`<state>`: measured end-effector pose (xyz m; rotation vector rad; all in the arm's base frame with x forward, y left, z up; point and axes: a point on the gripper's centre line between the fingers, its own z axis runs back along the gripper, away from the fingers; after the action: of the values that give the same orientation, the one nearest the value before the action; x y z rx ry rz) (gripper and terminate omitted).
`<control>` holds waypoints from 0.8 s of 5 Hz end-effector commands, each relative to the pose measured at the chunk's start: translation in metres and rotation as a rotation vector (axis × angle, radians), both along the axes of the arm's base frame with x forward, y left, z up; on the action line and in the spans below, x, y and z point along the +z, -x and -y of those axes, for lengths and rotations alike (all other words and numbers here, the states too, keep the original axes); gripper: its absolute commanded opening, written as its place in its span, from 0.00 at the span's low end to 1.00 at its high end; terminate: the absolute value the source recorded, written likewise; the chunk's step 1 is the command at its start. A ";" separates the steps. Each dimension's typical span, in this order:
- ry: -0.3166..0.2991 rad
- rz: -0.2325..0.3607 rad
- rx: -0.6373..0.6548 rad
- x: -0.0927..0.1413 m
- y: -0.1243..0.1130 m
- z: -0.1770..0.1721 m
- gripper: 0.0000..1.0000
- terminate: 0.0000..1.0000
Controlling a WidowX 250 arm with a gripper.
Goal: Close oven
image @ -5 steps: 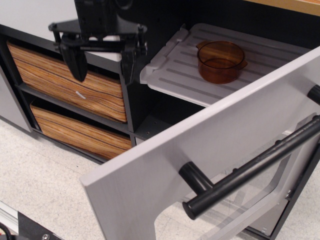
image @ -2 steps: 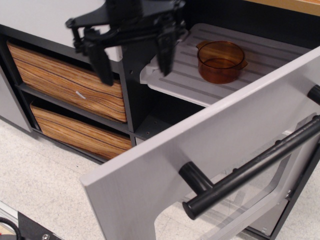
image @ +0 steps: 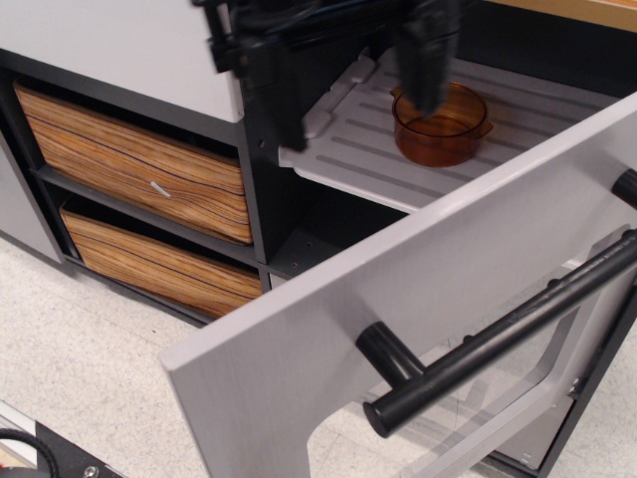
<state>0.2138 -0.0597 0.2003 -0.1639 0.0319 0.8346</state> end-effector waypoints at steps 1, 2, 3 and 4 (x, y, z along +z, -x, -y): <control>0.098 0.025 0.069 0.038 -0.001 0.034 1.00 0.00; 0.104 -0.003 0.112 0.030 0.000 0.052 1.00 0.00; 0.130 -0.023 0.176 0.021 0.001 0.066 1.00 0.00; 0.160 -0.052 0.211 0.005 0.004 0.079 1.00 0.00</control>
<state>0.2023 -0.1423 0.1934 -0.2728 0.1501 1.0490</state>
